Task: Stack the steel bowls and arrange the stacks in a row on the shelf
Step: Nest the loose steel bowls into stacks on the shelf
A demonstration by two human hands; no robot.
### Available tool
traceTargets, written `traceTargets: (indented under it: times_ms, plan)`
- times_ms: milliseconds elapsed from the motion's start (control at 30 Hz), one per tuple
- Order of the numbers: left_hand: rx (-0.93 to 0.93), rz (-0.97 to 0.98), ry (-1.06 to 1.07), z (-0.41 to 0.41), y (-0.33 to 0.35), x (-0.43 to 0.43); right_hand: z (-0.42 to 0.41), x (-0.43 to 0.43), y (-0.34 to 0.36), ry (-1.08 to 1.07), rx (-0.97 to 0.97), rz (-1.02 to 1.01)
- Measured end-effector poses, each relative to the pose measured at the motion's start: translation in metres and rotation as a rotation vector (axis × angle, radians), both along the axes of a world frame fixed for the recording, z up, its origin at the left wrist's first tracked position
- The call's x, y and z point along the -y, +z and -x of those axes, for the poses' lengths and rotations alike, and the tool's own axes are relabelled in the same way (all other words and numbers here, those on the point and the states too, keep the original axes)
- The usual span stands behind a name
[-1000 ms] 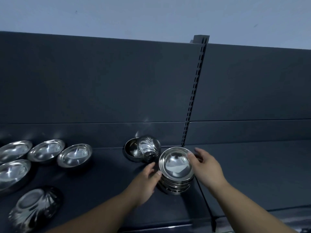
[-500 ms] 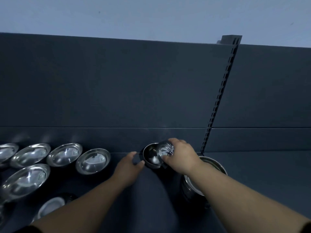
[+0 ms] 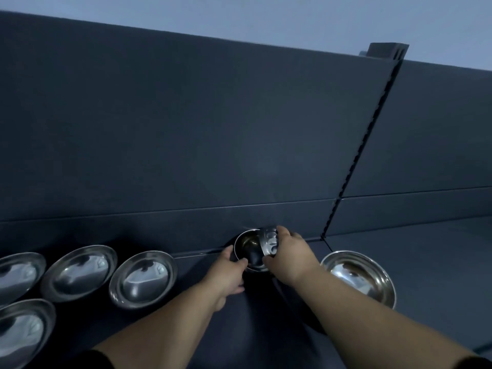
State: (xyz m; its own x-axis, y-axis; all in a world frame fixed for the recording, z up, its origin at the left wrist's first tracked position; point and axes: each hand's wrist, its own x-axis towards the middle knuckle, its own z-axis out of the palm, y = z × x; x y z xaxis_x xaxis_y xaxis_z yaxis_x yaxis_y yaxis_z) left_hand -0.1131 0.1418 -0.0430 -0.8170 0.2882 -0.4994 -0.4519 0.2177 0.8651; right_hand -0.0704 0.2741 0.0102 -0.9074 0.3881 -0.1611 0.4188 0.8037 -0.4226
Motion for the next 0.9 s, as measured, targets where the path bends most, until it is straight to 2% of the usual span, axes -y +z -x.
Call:
traceTargets:
  times_ms: [300, 667, 900]
  plan:
    - [0.015, -0.098, 0.047, -0.002, -0.006, 0.001, -0.008, 0.013, 0.003, -0.001, -0.011, -0.132]
    - [-0.103, -0.104, 0.133, -0.053, 0.014, 0.039, -0.036, 0.025, 0.026, 0.052, -0.062, -0.002]
    - [-0.145, -0.055, 0.187, -0.108, 0.026, 0.066, -0.072, 0.019, 0.059, 0.152, -0.256, 0.061]
